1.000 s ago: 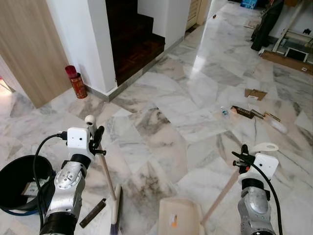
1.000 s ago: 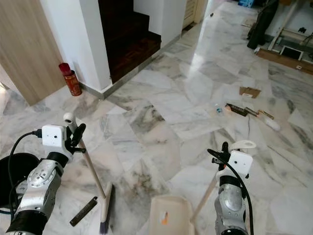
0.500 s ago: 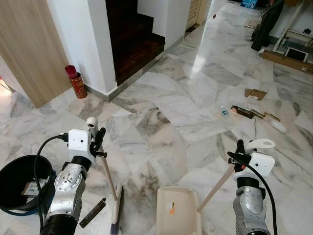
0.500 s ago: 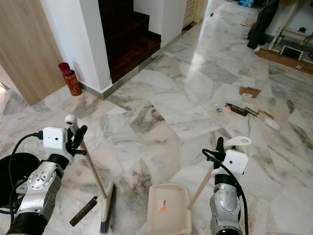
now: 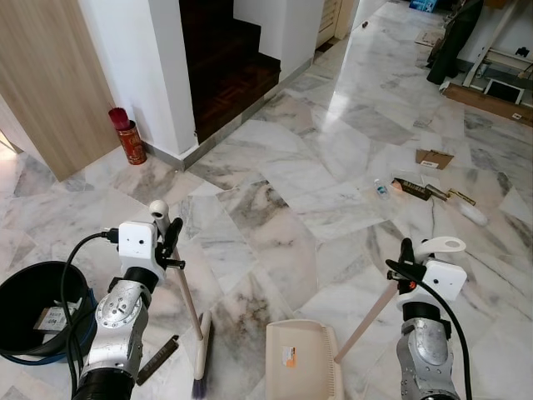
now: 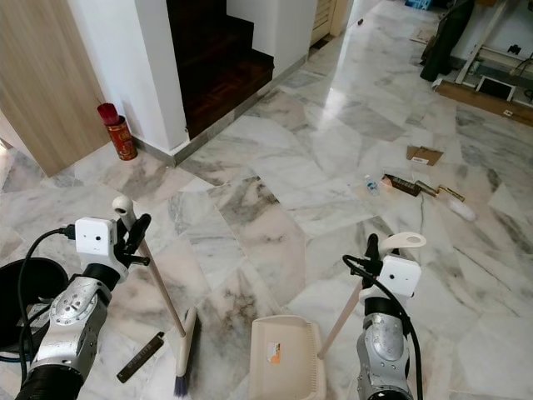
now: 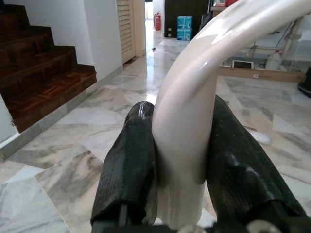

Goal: Sweep floor

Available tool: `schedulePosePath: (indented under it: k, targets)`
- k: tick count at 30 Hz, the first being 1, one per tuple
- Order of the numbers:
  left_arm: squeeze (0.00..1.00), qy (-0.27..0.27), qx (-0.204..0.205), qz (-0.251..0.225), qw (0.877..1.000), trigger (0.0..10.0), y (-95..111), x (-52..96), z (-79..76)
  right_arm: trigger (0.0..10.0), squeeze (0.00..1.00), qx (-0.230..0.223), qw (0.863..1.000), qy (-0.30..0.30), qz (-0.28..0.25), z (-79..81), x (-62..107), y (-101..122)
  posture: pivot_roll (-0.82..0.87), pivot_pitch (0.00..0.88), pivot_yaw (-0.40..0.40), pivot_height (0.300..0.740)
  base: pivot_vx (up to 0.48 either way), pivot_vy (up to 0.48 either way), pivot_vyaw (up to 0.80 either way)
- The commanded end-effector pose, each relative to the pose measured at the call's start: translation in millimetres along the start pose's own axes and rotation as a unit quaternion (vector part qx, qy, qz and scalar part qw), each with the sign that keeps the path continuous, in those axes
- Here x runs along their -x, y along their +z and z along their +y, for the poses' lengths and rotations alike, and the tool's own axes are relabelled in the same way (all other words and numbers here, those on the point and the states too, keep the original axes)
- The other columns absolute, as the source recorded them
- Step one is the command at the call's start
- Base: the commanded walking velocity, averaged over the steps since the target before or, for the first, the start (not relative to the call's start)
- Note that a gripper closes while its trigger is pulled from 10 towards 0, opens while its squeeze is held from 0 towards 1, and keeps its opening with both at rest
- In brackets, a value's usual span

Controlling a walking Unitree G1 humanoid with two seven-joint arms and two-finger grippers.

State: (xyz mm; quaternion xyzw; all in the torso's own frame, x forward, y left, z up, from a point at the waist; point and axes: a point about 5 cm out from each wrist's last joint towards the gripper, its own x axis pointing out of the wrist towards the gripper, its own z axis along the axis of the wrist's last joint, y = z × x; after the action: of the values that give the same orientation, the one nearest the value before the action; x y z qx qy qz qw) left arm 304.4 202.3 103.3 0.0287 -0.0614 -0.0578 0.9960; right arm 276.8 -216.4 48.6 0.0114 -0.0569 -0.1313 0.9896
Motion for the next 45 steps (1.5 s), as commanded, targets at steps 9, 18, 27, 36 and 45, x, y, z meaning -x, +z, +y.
schedulePosePath:
  k: [9,18,27,36,45]
  targets:
    - [0.0,-0.001,-0.001,-0.016,1.0,10.0,7.6,-0.8,0.1,10.0,0.0,-0.009,1.0,-0.009,-0.013,-1.9,-5.2,5.9,0.19,0.139,-0.082,0.74,0.0,0.267,0.0]
    - [0.0,-0.007,-0.003,-0.027,1.0,10.0,15.0,-4.3,-0.5,10.0,0.0,-0.014,1.0,-0.015,-0.007,-2.3,-6.2,4.8,0.2,0.139,-0.076,0.74,0.0,0.312,0.0]
    - [0.0,-0.007,-0.004,-0.032,0.999,10.0,18.8,-6.1,0.4,10.0,0.0,-0.016,1.0,-0.019,-0.003,-2.1,-6.8,3.9,0.2,0.139,-0.075,0.74,0.0,0.272,0.0]
    - [0.0,-0.009,-0.003,-0.038,0.999,10.0,22.0,-7.3,-0.2,10.0,0.0,-0.016,1.0,-0.021,0.001,-2.2,-8.0,3.5,0.2,0.139,-0.075,0.74,0.0,0.177,0.0]
    - [0.0,-0.01,-0.002,-0.049,0.999,10.0,29.0,-9.4,-0.4,10.0,0.0,-0.015,1.0,-0.022,0.002,-1.4,-9.7,3.6,0.21,0.141,-0.078,0.74,0.0,0.0,0.0]
